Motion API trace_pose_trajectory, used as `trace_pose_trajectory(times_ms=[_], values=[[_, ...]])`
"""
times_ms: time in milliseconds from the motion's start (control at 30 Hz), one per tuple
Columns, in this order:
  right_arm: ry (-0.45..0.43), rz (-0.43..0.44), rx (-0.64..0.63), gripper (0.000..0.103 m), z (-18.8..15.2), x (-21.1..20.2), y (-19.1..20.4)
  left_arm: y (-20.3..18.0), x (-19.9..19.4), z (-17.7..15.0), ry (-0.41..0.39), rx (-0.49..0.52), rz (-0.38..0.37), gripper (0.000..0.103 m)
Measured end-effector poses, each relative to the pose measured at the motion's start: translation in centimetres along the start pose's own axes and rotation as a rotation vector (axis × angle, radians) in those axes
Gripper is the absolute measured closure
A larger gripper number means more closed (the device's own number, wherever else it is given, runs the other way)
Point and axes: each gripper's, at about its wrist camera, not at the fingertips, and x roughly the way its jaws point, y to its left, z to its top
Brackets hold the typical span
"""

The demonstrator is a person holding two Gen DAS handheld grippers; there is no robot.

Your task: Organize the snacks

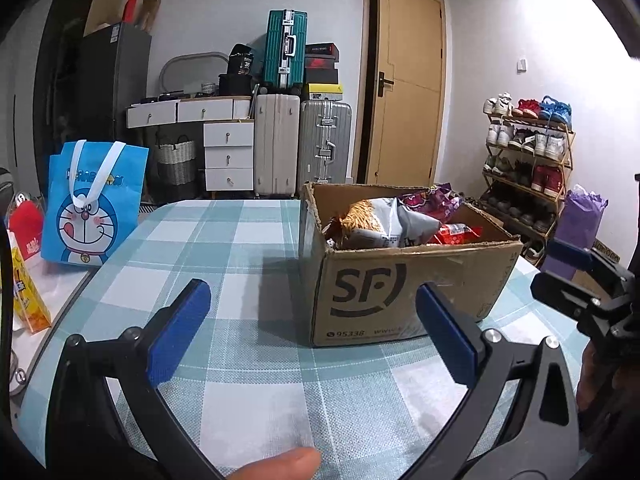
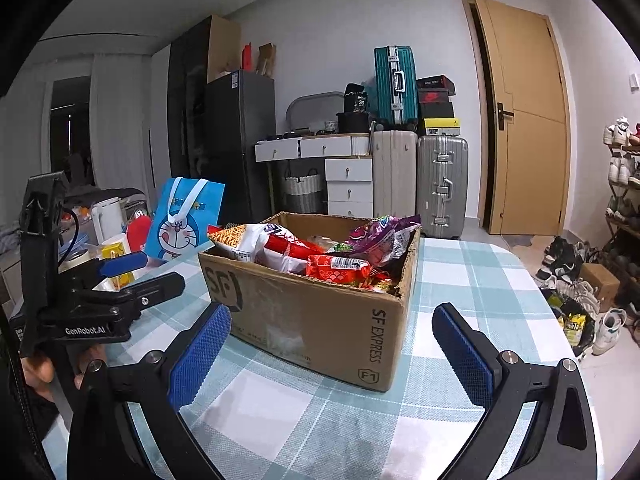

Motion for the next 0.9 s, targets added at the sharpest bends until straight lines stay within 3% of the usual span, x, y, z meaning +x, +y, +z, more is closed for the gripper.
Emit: trace_pose_trajectory(times_ms=[900], values=[[-0.038,-0.024,-0.01,0.0,-0.4,-1.0,0.2,-0.3,-0.1,-0.2,-0.006,0.016,-0.005,0.001]])
